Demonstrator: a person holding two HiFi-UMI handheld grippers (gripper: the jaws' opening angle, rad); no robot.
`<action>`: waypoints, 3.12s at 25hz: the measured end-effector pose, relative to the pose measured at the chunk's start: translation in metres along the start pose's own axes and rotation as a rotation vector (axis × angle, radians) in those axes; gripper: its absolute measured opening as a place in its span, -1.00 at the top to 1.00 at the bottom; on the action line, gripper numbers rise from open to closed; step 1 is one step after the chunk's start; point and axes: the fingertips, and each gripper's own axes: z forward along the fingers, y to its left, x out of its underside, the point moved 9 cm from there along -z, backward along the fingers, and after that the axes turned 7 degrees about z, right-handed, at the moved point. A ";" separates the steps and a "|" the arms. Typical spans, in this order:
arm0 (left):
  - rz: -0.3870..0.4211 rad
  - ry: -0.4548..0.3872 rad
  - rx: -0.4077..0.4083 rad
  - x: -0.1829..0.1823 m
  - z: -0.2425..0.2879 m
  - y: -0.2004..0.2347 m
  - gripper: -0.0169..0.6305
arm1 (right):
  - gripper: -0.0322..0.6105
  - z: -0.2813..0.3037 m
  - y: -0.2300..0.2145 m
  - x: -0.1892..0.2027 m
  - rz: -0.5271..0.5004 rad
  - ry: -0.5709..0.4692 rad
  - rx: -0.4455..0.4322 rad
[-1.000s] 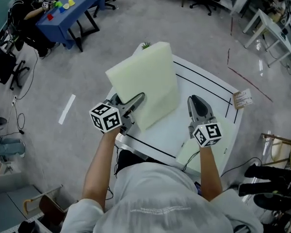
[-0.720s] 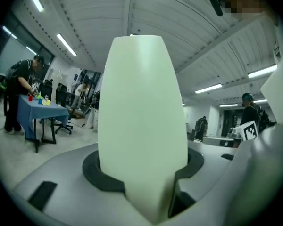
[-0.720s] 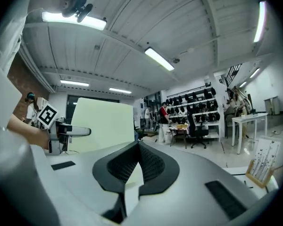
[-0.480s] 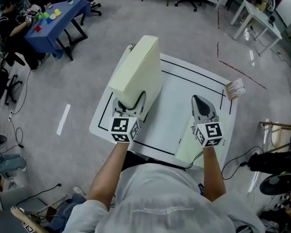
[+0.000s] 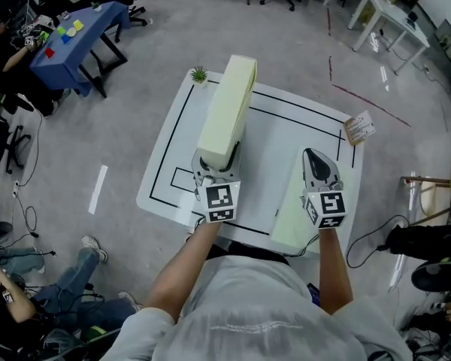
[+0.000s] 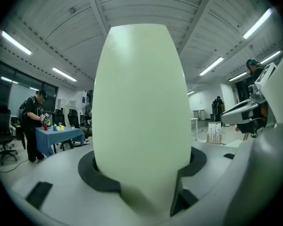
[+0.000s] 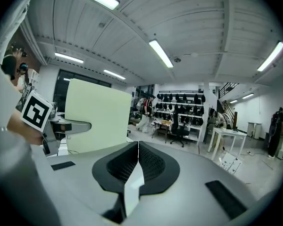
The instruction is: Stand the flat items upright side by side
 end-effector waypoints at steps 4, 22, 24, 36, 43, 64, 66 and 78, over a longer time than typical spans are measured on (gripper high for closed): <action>-0.045 0.077 0.001 -0.007 0.005 -0.014 -0.02 | 0.80 -0.007 -0.002 -0.001 0.022 0.006 -0.007; -0.307 0.158 0.194 0.001 -0.051 -0.002 -0.22 | 0.72 -0.101 -0.003 0.000 0.157 0.100 0.068; -0.313 0.166 0.200 0.003 -0.066 0.001 -0.22 | 0.70 -0.117 -0.006 0.000 0.167 0.100 0.093; -0.417 0.267 0.234 0.045 -0.162 -0.029 -0.21 | 0.34 -0.214 -0.016 0.055 0.324 0.237 0.200; -0.432 0.317 0.489 0.033 -0.148 -0.091 -0.22 | 0.04 -0.216 -0.049 0.089 0.406 0.331 0.151; -0.549 0.695 0.760 0.064 -0.008 -0.211 -0.22 | -0.36 -0.128 -0.166 0.184 0.684 0.563 -0.287; -0.560 0.714 0.785 0.070 -0.004 -0.216 -0.22 | -0.37 -0.126 -0.170 0.191 0.746 0.566 -0.304; -0.629 0.677 0.798 0.077 -0.003 -0.216 -0.24 | -0.37 -0.114 -0.174 0.189 0.748 0.540 -0.357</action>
